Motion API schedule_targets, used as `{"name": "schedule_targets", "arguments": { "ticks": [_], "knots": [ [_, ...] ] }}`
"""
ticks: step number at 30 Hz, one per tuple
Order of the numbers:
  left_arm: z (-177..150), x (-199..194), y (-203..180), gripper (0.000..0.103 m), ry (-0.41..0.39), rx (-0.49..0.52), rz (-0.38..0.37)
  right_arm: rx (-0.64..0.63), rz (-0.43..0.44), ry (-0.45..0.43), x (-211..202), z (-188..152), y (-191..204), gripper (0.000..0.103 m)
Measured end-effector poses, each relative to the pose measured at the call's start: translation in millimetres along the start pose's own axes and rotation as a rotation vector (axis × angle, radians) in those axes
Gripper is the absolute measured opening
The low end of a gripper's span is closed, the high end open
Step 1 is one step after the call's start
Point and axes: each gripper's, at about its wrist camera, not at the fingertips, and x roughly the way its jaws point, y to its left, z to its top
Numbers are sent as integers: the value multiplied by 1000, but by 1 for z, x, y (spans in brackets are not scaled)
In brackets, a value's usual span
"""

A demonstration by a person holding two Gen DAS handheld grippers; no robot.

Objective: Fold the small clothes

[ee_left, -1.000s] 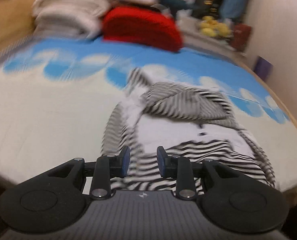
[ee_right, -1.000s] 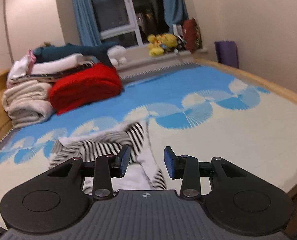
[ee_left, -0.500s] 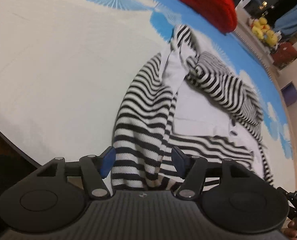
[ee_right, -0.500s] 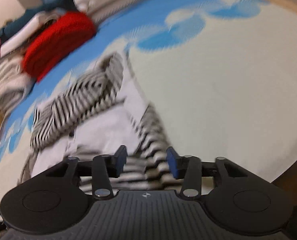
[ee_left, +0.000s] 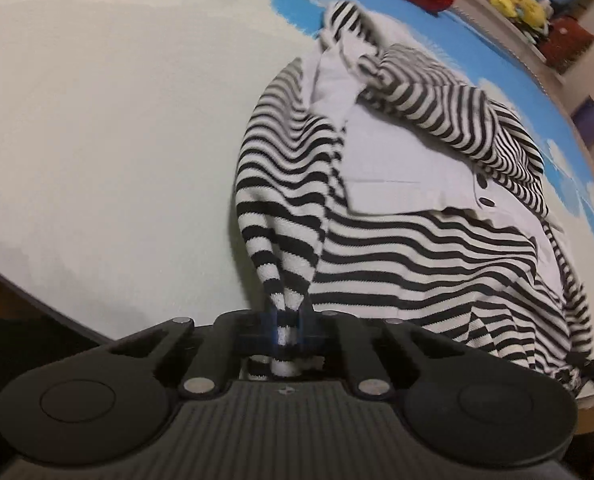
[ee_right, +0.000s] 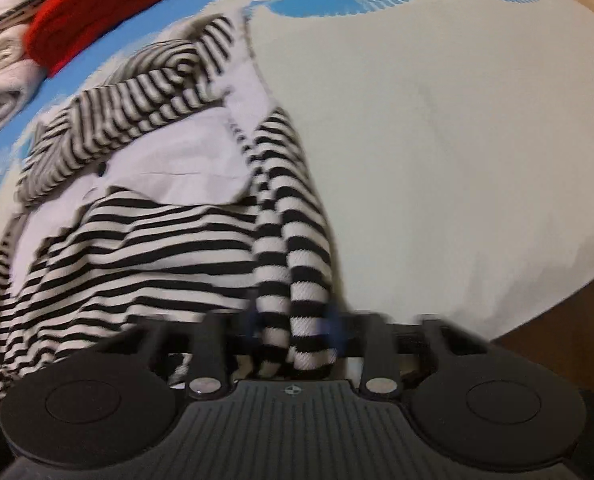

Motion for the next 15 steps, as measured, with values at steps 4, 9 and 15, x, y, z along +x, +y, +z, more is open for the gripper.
{"name": "schedule_targets", "arguments": {
  "ticks": [4, 9, 15],
  "knots": [
    [3, -17, 10, 10, -41, -76, -54, -1, 44, -82, -16, 5, 3, 7],
    [-1, 1, 13, 30, 58, -95, -25, 44, 1, 10, -3, 3, -8, 21],
    [2, 2, 14, 10, 54, -99, -55, 23, -9, 32, 2, 0, -8, 12]
  ]
}}
